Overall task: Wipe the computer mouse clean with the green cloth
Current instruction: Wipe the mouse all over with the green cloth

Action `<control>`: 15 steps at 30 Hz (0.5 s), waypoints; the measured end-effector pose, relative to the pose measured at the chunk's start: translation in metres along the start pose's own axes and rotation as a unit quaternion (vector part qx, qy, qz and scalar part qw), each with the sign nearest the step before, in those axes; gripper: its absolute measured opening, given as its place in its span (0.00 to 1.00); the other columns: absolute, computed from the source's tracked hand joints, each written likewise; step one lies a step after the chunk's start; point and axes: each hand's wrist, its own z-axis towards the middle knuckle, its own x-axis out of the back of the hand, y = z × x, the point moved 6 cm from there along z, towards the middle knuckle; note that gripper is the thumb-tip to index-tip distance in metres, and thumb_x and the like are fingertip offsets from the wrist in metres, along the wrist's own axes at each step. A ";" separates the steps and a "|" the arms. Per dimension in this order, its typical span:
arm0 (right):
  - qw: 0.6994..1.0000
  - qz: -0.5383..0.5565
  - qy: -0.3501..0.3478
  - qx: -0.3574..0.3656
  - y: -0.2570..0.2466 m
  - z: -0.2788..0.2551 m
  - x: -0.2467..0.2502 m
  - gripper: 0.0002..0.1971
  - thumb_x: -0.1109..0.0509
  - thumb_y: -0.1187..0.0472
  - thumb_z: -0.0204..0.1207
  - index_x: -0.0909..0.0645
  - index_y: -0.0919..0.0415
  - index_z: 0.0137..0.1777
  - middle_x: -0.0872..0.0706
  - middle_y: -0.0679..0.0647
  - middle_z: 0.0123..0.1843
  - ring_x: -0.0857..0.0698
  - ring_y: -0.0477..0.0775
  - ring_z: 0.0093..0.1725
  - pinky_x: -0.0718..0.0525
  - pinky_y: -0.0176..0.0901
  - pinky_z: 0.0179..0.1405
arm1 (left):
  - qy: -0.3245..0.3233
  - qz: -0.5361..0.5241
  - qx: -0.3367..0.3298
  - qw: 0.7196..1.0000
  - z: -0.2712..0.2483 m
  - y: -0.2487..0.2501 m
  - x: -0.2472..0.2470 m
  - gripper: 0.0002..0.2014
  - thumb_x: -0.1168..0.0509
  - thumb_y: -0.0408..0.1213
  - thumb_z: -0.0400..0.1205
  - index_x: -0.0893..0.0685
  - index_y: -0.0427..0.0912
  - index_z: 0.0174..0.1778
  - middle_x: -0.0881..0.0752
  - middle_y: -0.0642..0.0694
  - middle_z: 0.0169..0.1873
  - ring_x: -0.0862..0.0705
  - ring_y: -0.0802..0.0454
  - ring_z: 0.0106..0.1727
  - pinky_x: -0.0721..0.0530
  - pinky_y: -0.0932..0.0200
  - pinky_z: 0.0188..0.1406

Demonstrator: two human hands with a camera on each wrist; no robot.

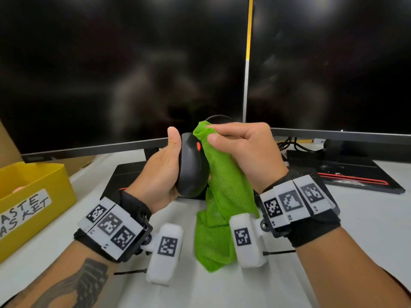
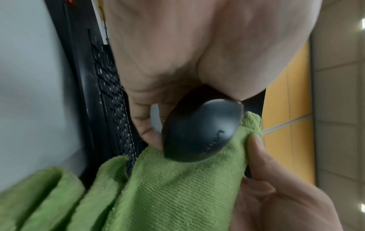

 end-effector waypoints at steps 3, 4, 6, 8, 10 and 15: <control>0.998 -0.052 0.007 0.036 0.002 0.001 -0.006 0.09 0.20 0.72 0.76 0.06 0.67 0.55 0.06 0.60 0.51 0.07 0.49 0.47 0.08 0.41 0.54 | -0.018 0.011 -0.024 1.000 -0.003 0.001 -0.005 0.34 0.48 0.67 0.79 0.12 0.48 0.67 0.04 0.42 0.57 0.05 0.47 0.58 0.06 0.49 0.57; 0.997 -0.061 -0.004 0.041 0.003 0.001 -0.009 0.09 0.20 0.71 0.75 0.06 0.67 0.55 0.06 0.61 0.50 0.06 0.55 0.48 0.08 0.46 0.55 | -0.023 0.016 -0.037 0.999 -0.003 0.002 -0.006 0.32 0.49 0.66 0.81 0.13 0.49 0.68 0.05 0.42 0.59 0.06 0.48 0.59 0.06 0.51 0.57; 0.995 -0.077 -0.039 0.041 0.004 0.000 -0.013 0.10 0.19 0.72 0.74 0.06 0.66 0.55 0.06 0.64 0.50 0.08 0.67 0.52 0.10 0.55 0.58 | -0.009 0.014 -0.058 0.998 -0.002 0.007 -0.002 0.29 0.52 0.63 0.87 0.14 0.48 0.66 0.05 0.42 0.59 0.06 0.47 0.58 0.06 0.49 0.56; 0.990 -0.102 -0.095 0.027 0.005 -0.002 -0.018 0.10 0.19 0.73 0.73 0.06 0.67 0.54 0.06 0.61 0.48 0.08 0.61 0.49 0.11 0.48 0.54 | 0.016 0.003 -0.064 0.998 -0.001 0.011 0.005 0.28 0.53 0.62 0.90 0.10 0.52 0.56 0.05 0.43 0.52 0.06 0.46 0.52 0.07 0.46 0.55; 0.982 -0.127 -0.141 0.017 0.006 -0.006 -0.025 0.09 0.19 0.73 0.73 0.05 0.67 0.52 0.07 0.54 0.45 0.10 0.45 0.45 0.15 0.35 0.49 | 0.023 0.001 -0.056 0.998 -0.001 0.013 0.009 0.29 0.50 0.65 0.88 0.06 0.56 0.47 0.06 0.39 0.49 0.09 0.43 0.51 0.11 0.39 0.63; 0.997 -0.070 -0.025 0.035 0.006 0.000 -0.007 0.07 0.19 0.71 0.75 0.05 0.66 0.52 0.04 0.57 0.46 0.06 0.50 0.47 0.08 0.45 0.55 | -0.016 0.028 -0.054 0.998 -0.001 0.007 0.003 0.28 0.50 0.62 0.89 0.18 0.49 0.72 0.11 0.34 0.66 0.08 0.45 0.56 0.06 0.49 0.51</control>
